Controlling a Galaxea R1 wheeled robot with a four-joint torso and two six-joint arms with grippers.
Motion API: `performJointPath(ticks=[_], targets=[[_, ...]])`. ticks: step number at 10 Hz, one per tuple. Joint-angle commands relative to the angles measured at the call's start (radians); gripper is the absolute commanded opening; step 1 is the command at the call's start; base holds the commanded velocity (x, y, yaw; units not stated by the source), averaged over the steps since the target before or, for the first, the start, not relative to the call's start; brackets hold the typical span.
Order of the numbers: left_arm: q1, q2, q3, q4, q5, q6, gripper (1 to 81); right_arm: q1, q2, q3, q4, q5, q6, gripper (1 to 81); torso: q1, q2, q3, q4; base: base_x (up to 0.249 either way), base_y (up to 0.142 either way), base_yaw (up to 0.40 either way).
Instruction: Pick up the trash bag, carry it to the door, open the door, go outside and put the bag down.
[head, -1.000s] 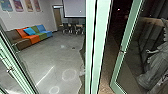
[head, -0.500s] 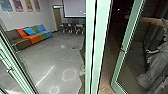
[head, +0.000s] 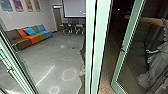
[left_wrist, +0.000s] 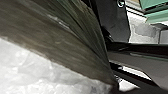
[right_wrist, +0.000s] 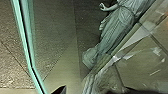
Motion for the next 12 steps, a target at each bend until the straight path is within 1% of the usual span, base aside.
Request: performJointPath(ticks=[1, 3, 5, 7, 10, 12], targets=[[-0.047, -0.001, 0.011, -0.011, 0.081, -0.001, 1.0, 0.199, -0.070, -0.090, -0.154, 0.066, -0.009, 81.1, 0.000, 0.000, 0.000, 0.000, 0.000, 0.000, 0.000], [-0.047, 0.000, 0.009, -0.011, 0.081, -0.001, 1.0, 0.230, -0.076, -0.090, -0.179, 0.060, -0.009, 81.1, 0.000, 0.000, 0.000, 0.000, 0.000, 0.000, 0.000], [-0.047, -0.003, 0.009, -0.013, 0.081, -0.001, 1.0, 0.230, -0.087, -0.092, -0.200, 0.067, -0.010, 81.1, 0.000, 0.000, 0.000, 0.000, 0.000, 0.000, 0.000], [-0.047, -0.001, 0.009, -0.011, 0.081, -0.001, 1.0, 0.224, -0.119, -0.089, -0.223, 0.077, -0.010, 81.1, 0.000, 0.000, 0.000, 0.000, 0.000, 0.000, 0.000], [-0.048, -0.001, 0.009, -0.011, 0.081, 0.000, 1.0, 0.231, -0.156, -0.093, -0.311, 0.096, -0.009, 81.1, 0.000, 0.000, 0.000, 0.001, 0.000, 0.000, 0.000], [-0.047, -0.004, 0.011, -0.011, 0.081, 0.001, 1.0, 0.237, -0.174, -0.121, -0.332, 0.092, -0.009, 81.1, 0.000, 0.000, 0.000, 0.001, 0.000, 0.000, 0.000]])
